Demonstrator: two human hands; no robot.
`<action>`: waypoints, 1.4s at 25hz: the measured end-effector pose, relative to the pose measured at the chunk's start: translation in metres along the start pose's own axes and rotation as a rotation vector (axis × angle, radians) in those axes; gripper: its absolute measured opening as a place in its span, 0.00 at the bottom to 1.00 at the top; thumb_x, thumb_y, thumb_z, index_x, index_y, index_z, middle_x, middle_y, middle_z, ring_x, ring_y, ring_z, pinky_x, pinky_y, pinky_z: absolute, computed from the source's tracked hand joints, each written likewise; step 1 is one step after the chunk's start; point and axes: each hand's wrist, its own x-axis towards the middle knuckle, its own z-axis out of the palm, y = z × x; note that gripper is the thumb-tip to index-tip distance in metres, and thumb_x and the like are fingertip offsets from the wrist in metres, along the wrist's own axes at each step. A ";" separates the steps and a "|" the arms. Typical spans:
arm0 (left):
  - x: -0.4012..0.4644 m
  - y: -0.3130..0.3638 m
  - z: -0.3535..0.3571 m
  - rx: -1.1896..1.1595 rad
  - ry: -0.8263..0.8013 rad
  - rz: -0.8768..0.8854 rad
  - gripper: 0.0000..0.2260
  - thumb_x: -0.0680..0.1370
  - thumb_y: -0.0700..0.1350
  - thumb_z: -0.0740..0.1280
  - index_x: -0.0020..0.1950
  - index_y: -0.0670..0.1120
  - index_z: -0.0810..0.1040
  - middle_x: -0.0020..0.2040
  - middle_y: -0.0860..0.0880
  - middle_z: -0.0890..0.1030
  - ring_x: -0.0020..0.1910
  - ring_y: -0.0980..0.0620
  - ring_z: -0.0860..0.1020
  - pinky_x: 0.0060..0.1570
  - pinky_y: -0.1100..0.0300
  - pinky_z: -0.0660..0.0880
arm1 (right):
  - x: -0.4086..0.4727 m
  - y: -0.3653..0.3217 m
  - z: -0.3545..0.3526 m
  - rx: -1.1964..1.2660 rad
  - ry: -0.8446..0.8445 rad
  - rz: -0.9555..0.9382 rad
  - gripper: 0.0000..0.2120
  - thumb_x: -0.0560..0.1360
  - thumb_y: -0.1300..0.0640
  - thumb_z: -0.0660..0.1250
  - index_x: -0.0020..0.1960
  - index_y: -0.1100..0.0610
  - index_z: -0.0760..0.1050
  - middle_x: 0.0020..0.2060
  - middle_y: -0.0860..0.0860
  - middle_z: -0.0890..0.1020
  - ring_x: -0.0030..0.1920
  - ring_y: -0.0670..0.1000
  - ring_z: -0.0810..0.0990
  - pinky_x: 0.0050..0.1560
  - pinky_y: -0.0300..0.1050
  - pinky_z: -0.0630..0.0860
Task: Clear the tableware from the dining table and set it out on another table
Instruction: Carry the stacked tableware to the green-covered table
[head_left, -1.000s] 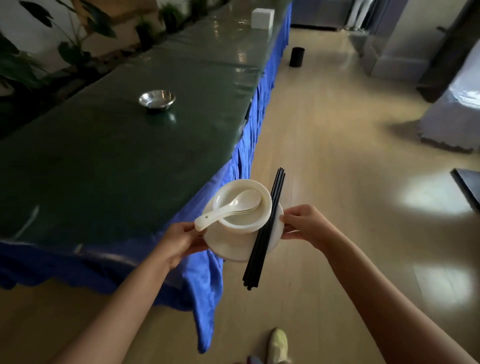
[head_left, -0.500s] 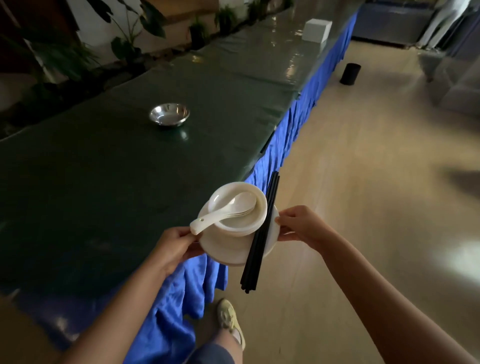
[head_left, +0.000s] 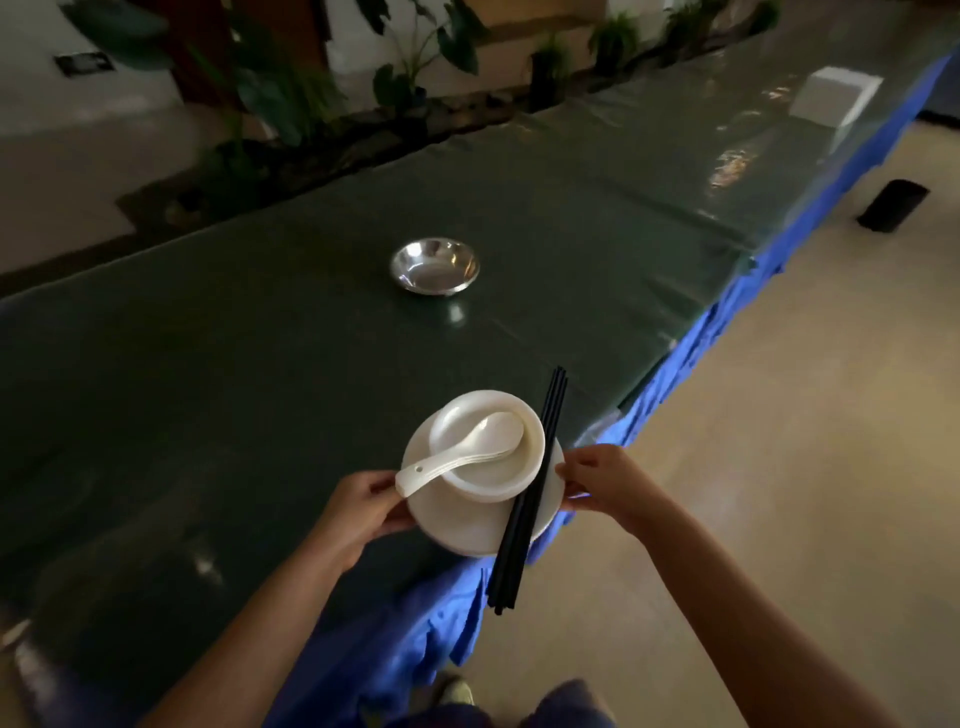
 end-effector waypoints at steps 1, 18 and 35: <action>0.007 0.002 -0.003 -0.020 0.036 -0.009 0.06 0.76 0.35 0.65 0.41 0.41 0.80 0.34 0.45 0.84 0.33 0.53 0.83 0.31 0.63 0.80 | 0.018 -0.006 0.003 -0.017 -0.043 -0.001 0.12 0.76 0.70 0.58 0.52 0.80 0.68 0.38 0.62 0.72 0.33 0.53 0.73 0.29 0.36 0.80; 0.036 -0.016 -0.033 -0.398 0.811 -0.081 0.08 0.75 0.34 0.65 0.43 0.46 0.80 0.38 0.47 0.84 0.36 0.54 0.83 0.33 0.62 0.80 | 0.218 -0.127 0.119 -0.452 -0.803 -0.092 0.06 0.76 0.67 0.61 0.47 0.63 0.77 0.44 0.59 0.83 0.43 0.54 0.84 0.40 0.43 0.82; 0.034 -0.080 -0.136 -0.339 0.726 -0.215 0.10 0.72 0.30 0.68 0.48 0.42 0.81 0.40 0.48 0.83 0.34 0.60 0.83 0.30 0.68 0.77 | 0.214 -0.057 0.223 -0.440 -0.721 0.053 0.08 0.76 0.66 0.62 0.53 0.65 0.77 0.45 0.61 0.83 0.40 0.52 0.83 0.38 0.39 0.82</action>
